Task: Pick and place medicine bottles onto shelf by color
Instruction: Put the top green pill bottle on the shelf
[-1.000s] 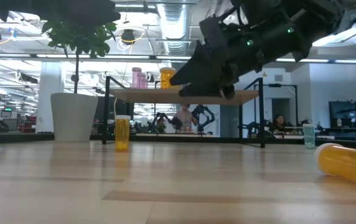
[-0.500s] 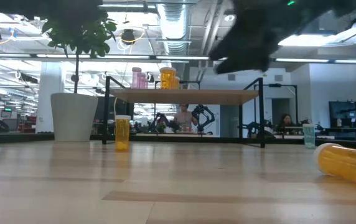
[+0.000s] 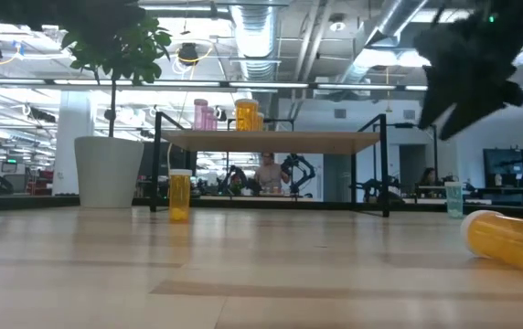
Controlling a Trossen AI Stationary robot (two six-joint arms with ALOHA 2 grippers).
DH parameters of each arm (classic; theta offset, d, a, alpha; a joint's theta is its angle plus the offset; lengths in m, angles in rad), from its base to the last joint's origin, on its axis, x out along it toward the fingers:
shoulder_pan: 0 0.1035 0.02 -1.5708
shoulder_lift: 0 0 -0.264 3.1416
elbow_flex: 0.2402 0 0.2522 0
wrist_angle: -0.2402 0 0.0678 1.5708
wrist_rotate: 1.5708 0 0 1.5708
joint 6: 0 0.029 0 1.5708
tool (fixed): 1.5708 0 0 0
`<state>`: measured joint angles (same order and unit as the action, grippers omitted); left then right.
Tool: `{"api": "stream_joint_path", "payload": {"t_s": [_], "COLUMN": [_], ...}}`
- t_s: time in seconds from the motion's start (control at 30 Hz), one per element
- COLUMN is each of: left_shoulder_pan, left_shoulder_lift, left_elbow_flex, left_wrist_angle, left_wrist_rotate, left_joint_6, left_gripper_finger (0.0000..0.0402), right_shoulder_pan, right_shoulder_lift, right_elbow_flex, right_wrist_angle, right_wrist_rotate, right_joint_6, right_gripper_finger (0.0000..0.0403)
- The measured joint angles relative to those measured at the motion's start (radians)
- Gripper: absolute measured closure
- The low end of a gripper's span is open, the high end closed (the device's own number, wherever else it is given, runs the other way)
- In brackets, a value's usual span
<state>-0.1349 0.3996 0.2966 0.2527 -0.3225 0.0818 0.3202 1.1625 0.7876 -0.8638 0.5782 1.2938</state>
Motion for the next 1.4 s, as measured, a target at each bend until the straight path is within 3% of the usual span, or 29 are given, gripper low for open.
{"api": "stream_joint_path", "payload": {"t_s": [0.17,0.33,0.57,0.8,1.07,1.4], "left_shoulder_pan": [0.0,0.0,-0.001,-0.001,0.0,0.0], "left_shoulder_lift": [0.0,0.0,0.0,0.0,0.0,0.0], "left_elbow_flex": [0.0,0.0,0.0,0.0,0.0,0.0], "left_wrist_angle": [0.0,0.0,0.0,-0.004,-0.006,-0.002], "left_wrist_rotate": [0.0,-0.001,0.038,0.039,0.038,0.03], "left_joint_6": [-0.002,-0.012,-0.021,-0.022,-0.022,-0.022], "left_gripper_finger": [0.0229,0.0229,0.0229,0.0229,0.0229,0.0229], "right_shoulder_pan": [-0.067,-0.179,-0.326,-0.373,-0.376,-0.375], "right_shoulder_lift": [0.01,0.022,-0.039,-0.231,-0.394,-0.403], "right_elbow_flex": [0.0,-0.001,-0.029,-0.157,-0.273,-0.277], "right_wrist_angle": [-0.243,-0.317,-0.272,-0.053,-0.016,-0.008], "right_wrist_rotate": [0.058,0.057,0.038,-0.014,-0.006,0.004], "right_joint_6": [0.192,0.201,0.001,-0.189,-0.191,-0.193], "right_gripper_finger": [0.0143,0.0143,0.0143,0.0143,0.0143,0.0143]}}
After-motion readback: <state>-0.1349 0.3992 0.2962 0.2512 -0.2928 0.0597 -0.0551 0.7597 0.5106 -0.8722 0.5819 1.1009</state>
